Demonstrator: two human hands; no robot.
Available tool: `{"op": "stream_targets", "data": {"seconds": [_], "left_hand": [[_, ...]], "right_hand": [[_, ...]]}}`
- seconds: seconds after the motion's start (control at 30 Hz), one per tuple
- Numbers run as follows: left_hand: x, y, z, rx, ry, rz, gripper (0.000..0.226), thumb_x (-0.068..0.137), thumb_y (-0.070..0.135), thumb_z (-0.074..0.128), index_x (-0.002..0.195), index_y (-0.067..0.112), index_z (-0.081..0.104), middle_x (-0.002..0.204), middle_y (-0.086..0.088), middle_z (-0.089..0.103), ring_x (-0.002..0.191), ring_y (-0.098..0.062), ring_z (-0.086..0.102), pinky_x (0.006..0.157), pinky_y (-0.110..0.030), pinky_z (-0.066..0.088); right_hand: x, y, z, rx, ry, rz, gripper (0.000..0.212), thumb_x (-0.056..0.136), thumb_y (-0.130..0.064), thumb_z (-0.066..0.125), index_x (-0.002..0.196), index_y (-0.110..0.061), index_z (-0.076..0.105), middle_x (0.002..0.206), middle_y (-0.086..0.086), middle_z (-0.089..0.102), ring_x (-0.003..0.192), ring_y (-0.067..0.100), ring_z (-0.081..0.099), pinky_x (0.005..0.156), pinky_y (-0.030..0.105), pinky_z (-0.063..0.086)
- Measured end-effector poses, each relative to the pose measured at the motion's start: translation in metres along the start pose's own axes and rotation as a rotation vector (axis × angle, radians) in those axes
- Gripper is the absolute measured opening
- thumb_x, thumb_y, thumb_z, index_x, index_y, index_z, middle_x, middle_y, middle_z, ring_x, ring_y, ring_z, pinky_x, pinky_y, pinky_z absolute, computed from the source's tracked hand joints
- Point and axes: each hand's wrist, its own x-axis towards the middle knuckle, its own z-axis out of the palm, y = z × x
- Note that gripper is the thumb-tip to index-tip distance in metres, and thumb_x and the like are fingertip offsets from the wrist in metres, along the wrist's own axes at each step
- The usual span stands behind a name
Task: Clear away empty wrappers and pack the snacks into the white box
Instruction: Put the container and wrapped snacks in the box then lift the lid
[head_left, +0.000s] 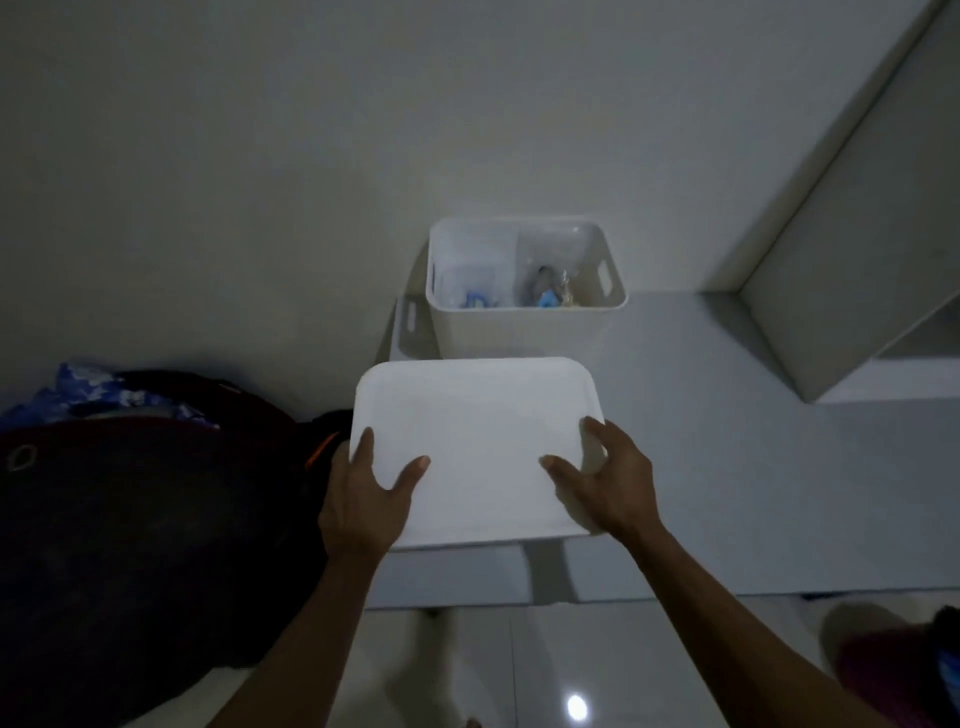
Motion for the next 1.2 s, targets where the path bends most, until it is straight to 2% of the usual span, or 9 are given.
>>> {"op": "stream_targets", "data": {"seconds": [0.07,0.17,0.27,0.4,0.6,0.73,0.83,0.97,1.2], "left_hand": [[0.015,0.037,-0.017,-0.011,-0.006,0.037,0.092,0.073,0.075,0.059,0.148,0.026,0.036,0.152,-0.008,0.035,0.137,-0.03,0.038,0.106,-0.046,0.04],[0.037,0.092,-0.036,-0.014,0.012,0.095,0.093,0.075,0.074,0.058,0.15,0.026,0.032,0.154,-0.009,0.03,0.139,-0.031,0.035,0.107,-0.046,0.037],[0.059,0.135,-0.043,-0.028,-0.002,0.125,0.097,0.075,0.074,0.059,0.152,0.026,0.026,0.159,-0.008,0.022,0.142,-0.03,0.03,0.109,-0.047,0.033],[0.09,0.167,-0.029,-0.026,-0.034,0.133,0.101,0.073,0.077,0.058,0.153,0.026,0.022,0.161,-0.007,0.018,0.144,-0.03,0.027,0.11,-0.047,0.032],[0.148,0.188,0.011,0.0,-0.073,0.071,0.104,0.072,0.077,0.059,0.153,0.027,0.018,0.161,-0.007,0.016,0.145,-0.03,0.024,0.112,-0.049,0.032],[0.193,0.199,0.044,0.042,-0.093,-0.011,0.105,0.072,0.077,0.059,0.154,0.026,0.017,0.161,-0.007,0.017,0.144,-0.031,0.025,0.11,-0.05,0.032],[0.201,0.198,0.052,0.053,-0.099,-0.022,0.104,0.073,0.074,0.06,0.154,0.025,0.017,0.161,-0.007,0.017,0.145,-0.03,0.025,0.111,-0.048,0.031],[0.219,0.195,0.07,0.046,-0.111,-0.053,0.105,0.074,0.072,0.062,0.155,0.023,0.017,0.162,-0.007,0.014,0.146,-0.028,0.021,0.114,-0.044,0.026],[0.239,0.189,0.081,0.08,-0.116,-0.081,0.104,0.073,0.073,0.062,0.154,0.025,0.019,0.161,-0.007,0.016,0.146,-0.029,0.021,0.115,-0.045,0.025]], "right_hand": [[0.01,-0.029,-0.028,-0.053,0.064,-0.07,0.079,0.075,-0.047,0.08,0.139,-0.011,0.051,0.145,0.007,0.05,0.131,0.025,0.047,0.1,0.025,0.035],[0.033,-0.064,-0.064,-0.118,0.143,-0.124,0.075,0.078,-0.053,0.074,0.138,-0.014,0.051,0.141,0.008,0.052,0.125,0.027,0.05,0.097,0.033,0.041],[0.061,-0.089,-0.091,-0.129,0.187,-0.137,0.062,0.079,-0.053,0.071,0.126,-0.015,0.057,0.128,0.007,0.059,0.109,0.025,0.054,0.082,0.031,0.042],[0.103,-0.102,-0.109,-0.138,0.18,-0.106,0.062,0.08,-0.051,0.071,0.127,-0.012,0.057,0.133,0.008,0.056,0.119,0.027,0.052,0.084,0.032,0.039],[0.186,-0.086,-0.098,-0.089,0.108,-0.049,0.083,0.076,-0.059,0.071,0.144,-0.018,0.046,0.151,0.003,0.044,0.135,0.025,0.044,0.107,0.037,0.038],[0.252,-0.075,-0.082,-0.073,0.028,-0.021,0.085,0.077,-0.057,0.072,0.146,-0.016,0.043,0.151,0.006,0.043,0.137,0.026,0.042,0.109,0.04,0.037],[0.266,-0.07,-0.071,-0.112,0.02,-0.019,0.082,0.079,-0.057,0.07,0.145,-0.016,0.043,0.15,0.007,0.044,0.136,0.027,0.043,0.108,0.039,0.037],[0.294,-0.057,-0.056,-0.115,-0.028,0.02,0.086,0.078,-0.06,0.069,0.148,-0.019,0.04,0.157,0.005,0.036,0.142,0.026,0.035,0.115,0.041,0.033],[0.315,-0.048,-0.037,-0.153,-0.014,0.04,0.084,0.081,-0.058,0.067,0.15,-0.019,0.038,0.158,0.006,0.032,0.144,0.026,0.031,0.115,0.041,0.03]]}}
